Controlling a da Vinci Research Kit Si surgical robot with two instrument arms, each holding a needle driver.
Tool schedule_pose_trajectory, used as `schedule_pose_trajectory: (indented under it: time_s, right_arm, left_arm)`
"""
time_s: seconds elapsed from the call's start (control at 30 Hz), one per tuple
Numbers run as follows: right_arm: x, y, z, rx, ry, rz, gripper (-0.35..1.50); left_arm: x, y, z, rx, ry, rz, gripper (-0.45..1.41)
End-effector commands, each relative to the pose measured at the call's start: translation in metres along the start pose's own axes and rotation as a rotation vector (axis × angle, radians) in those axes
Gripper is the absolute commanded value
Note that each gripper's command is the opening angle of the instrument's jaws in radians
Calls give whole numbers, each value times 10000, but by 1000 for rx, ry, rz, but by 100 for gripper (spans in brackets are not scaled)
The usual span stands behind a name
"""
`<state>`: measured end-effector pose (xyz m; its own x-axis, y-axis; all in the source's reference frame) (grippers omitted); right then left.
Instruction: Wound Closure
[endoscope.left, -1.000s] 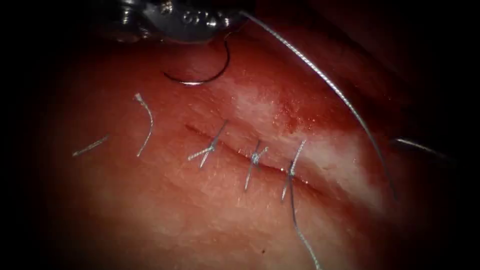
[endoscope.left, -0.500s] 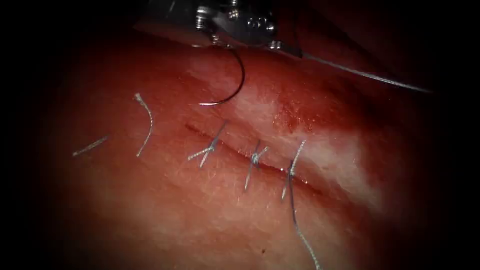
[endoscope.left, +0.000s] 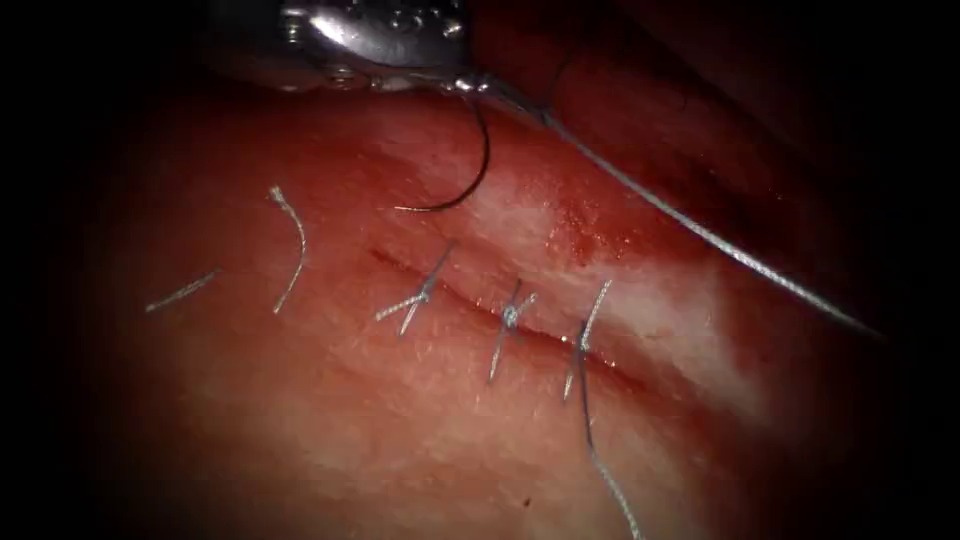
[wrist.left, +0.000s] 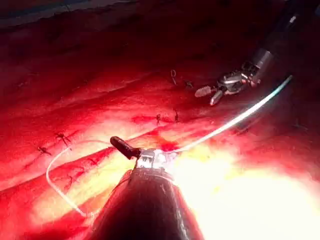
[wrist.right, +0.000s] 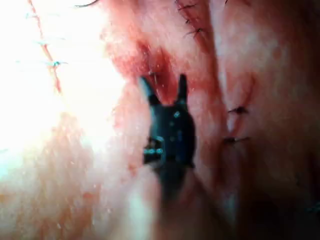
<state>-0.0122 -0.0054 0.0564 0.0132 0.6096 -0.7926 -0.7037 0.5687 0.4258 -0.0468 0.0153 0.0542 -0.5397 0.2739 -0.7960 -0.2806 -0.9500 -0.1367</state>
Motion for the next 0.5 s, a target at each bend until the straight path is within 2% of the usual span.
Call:
schedule_pose_trajectory:
  time_s: [0.03, 0.23, 0.33, 0.5]
  right_arm:
    - [-2, -4, 3, 2, -2, -3, 98]
    - [0, -16, 11, 22, -1, -17, 101]
    - [2, -27, 19, 28, -3, -20, 115]
    - [5, -51, 28, 78, -3, -32, 106]
  left_arm:
    - [-3, 5, 0, 1, -4, 9, 140]
    - [-27, 29, -47, -25, -71, 61, 140]
    - [-37, 34, -60, -8, -92, 78, 140]
    - [-63, 45, -88, -11, -98, 101, 140]
